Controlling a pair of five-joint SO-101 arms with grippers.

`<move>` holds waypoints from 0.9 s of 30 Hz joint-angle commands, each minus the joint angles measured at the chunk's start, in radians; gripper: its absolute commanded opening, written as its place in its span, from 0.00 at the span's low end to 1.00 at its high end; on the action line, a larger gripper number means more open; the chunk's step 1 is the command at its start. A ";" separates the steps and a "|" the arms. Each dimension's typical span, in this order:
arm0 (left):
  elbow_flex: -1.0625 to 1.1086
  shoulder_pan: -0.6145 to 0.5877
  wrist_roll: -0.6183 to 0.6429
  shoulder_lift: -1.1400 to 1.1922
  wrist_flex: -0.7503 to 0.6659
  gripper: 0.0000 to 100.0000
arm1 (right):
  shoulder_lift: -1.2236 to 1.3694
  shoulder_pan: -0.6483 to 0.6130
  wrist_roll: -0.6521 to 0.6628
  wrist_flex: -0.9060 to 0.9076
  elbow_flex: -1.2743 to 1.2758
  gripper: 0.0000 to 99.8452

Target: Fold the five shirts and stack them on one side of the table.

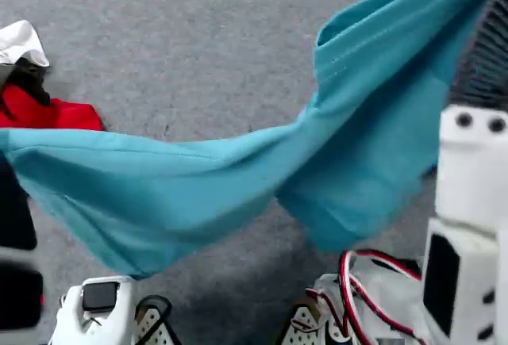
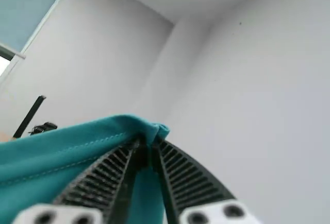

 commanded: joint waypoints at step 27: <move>0.021 -0.210 0.110 -0.051 0.002 0.02 | -0.209 -0.225 0.115 -0.269 0.493 0.00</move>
